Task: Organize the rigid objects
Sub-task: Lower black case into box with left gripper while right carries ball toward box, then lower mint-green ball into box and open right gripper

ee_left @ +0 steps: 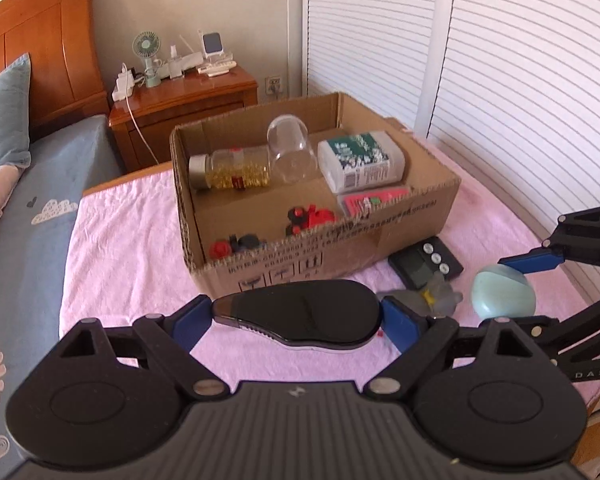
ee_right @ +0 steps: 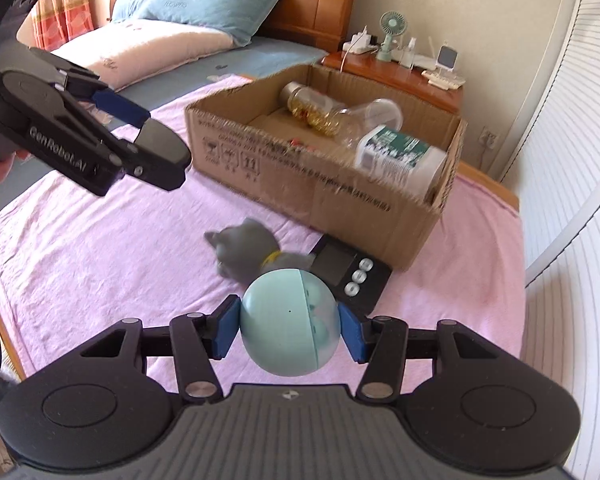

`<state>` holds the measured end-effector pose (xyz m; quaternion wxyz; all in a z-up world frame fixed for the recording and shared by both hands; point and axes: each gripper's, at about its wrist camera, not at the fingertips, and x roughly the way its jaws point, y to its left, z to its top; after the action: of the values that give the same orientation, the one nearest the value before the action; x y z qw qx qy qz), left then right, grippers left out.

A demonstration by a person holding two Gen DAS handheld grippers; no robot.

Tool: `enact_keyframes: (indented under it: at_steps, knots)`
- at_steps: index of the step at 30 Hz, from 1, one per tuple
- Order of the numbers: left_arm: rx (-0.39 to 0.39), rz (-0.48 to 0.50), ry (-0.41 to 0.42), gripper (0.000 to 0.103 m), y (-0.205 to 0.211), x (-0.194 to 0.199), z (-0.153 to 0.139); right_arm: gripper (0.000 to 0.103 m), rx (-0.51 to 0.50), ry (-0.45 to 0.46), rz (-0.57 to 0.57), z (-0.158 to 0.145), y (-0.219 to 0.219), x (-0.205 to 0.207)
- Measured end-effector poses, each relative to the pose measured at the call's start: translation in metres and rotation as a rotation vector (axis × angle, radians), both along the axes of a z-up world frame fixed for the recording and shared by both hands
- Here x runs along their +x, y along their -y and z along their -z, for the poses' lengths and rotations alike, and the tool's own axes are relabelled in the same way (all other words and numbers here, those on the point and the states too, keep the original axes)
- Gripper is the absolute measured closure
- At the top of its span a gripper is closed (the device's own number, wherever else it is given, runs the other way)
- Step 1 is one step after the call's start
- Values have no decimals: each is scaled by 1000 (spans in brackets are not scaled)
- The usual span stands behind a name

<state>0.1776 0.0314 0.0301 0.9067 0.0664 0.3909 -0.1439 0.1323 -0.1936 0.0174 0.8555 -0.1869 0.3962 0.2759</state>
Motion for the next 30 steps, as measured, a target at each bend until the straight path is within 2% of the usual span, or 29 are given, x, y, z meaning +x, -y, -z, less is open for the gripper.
enact_keyframes:
  at_steps: [3,6,14,17,23,30]
  knots:
    - [-7,11,31,14,4,19,-14,45,22,22,15,-11,2,10]
    - [23,7,53,14,10,42,-16,45,33,41,29,-19,3,18]
    - [67,-34,6,14,15,94,10,45,33,57,51,-29,4,26]
    - [45,-58,-3,13,14,104,18,45,35,60,56,-32,4,29]
    - [-12,-105,32,11,5,108,14,45,37,67,60,-37,3,32]
    - [53,-122,56,9,2,71,-9,45,49,87,60,-47,-3,46]
